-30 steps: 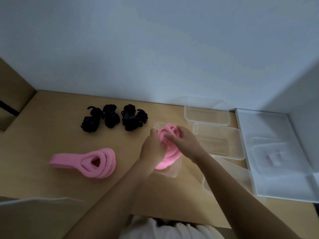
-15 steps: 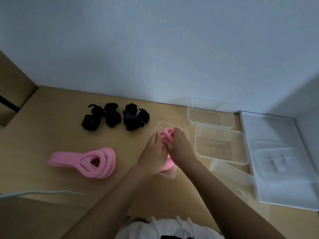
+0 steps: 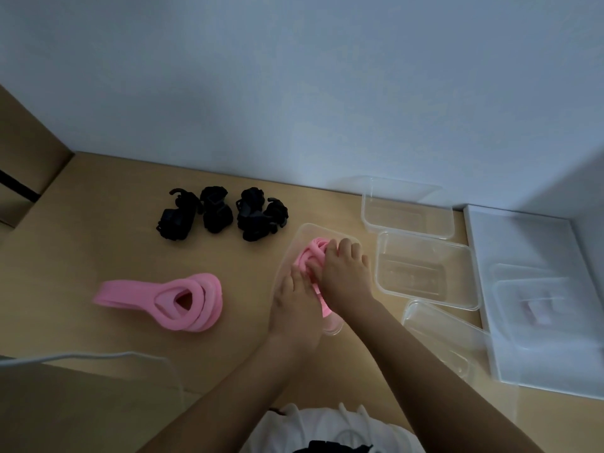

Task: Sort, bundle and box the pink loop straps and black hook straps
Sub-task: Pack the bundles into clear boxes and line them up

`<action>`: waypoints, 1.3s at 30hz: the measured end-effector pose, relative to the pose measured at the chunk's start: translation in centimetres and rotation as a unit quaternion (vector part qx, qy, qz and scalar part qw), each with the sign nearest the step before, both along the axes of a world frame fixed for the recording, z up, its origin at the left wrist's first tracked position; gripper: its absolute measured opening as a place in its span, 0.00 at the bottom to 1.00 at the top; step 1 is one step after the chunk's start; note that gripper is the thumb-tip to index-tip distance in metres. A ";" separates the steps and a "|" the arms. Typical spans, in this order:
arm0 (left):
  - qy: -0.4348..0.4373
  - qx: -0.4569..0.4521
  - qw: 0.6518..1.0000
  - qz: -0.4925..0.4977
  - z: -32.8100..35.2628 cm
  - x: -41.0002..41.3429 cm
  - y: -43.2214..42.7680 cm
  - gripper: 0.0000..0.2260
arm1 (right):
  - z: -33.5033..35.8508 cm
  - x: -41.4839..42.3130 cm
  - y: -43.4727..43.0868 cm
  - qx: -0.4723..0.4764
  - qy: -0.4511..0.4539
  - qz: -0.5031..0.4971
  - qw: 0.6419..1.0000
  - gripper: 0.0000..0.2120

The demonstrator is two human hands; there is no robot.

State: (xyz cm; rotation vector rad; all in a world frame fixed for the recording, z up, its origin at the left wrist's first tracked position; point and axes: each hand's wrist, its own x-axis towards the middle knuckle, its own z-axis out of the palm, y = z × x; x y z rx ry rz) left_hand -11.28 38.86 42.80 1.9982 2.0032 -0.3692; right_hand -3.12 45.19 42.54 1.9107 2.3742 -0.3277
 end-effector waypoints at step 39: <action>-0.364 0.133 0.897 0.211 -1.4 -2.4 -0.4 0.10 | -1.3 1.4 -4.6 -0.040 0.259 -0.112 0.958 0.19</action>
